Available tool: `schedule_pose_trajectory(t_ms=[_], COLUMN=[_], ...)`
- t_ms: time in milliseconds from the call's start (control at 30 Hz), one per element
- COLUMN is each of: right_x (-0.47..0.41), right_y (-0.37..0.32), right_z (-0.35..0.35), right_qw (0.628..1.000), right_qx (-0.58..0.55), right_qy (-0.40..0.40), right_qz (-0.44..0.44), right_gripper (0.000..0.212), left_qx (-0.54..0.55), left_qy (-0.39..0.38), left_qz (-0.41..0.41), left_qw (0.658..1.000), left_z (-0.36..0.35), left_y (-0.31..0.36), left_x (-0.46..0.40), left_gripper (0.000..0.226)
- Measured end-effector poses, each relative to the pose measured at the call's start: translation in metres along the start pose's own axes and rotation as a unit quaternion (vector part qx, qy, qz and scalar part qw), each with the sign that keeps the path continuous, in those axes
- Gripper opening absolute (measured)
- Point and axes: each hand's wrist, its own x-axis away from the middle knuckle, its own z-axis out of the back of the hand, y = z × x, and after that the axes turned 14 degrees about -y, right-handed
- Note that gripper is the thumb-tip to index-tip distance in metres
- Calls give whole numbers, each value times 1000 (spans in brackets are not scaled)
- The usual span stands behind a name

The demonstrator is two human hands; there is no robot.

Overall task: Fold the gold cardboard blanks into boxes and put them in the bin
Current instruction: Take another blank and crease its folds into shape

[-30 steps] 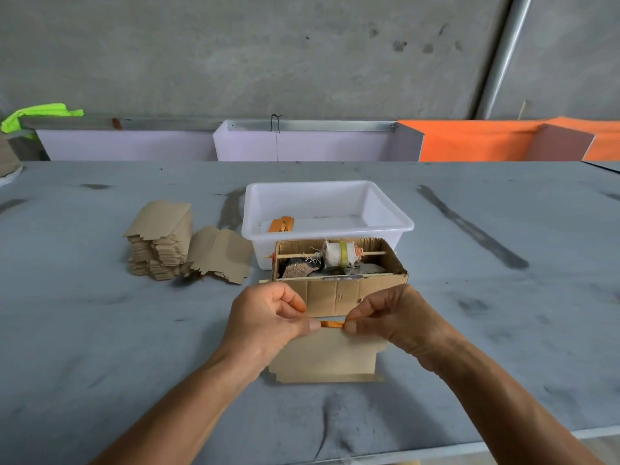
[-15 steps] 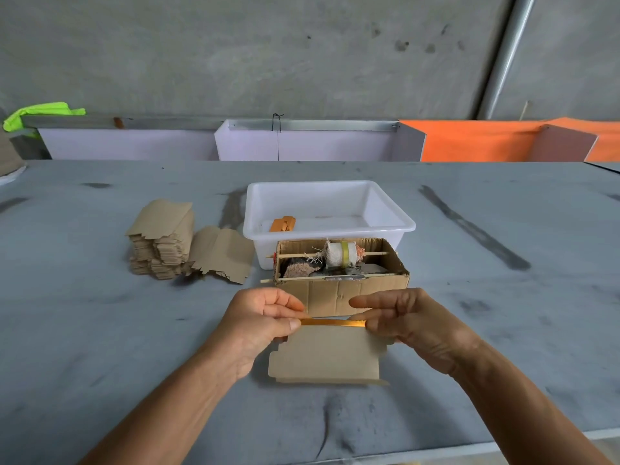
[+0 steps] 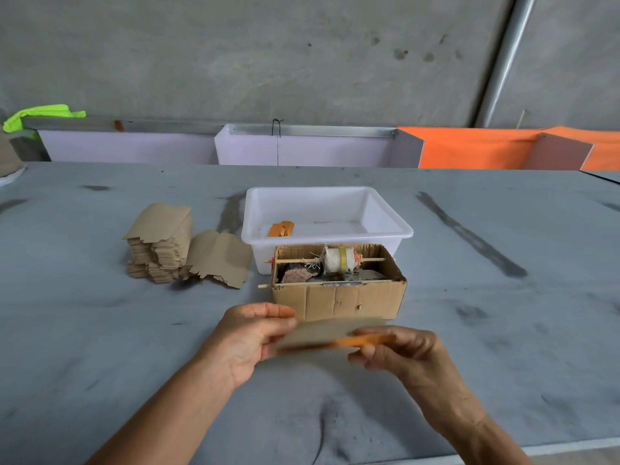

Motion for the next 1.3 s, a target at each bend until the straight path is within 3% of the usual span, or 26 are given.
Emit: schedule_pose_trajectory(t_ms=[100, 167, 267, 467, 567, 900, 1300], right_x=[-4, -5, -6, -8, -10, -15, -16], right_y=[-3, -7, -13, -23, -25, -19, -15], right_z=[1, 1, -1, -4, -6, -14, -16], right_qw=[995, 991, 989, 984, 980, 968, 959], right_qx=[-23, -24, -19, -25, -64, -95, -148], right_qy=[91, 117, 99, 90, 104, 159, 197], right_qz=[-22, -55, -104, -149, -158, -168, -142], right_gripper=[11, 11, 16, 18, 7, 11, 13], left_qx=[54, -3, -61, -31, -3, -35, -13], left_qy=[-28, -30, -54, -41, -21, 41, 56], left_qz=[-32, -30, -10, 32, 14, -100, -91], left_qw=[998, 999, 997, 998, 1000, 994, 994], left_z=[1, 5, 4, -5, -9, -16, -20], left_y=[1, -2, -5, -7, -10, -19, -18], left_x=[6, 10, 14, 12, 10, 9, 4], left_gripper=[21, 31, 30, 12, 8, 3, 7])
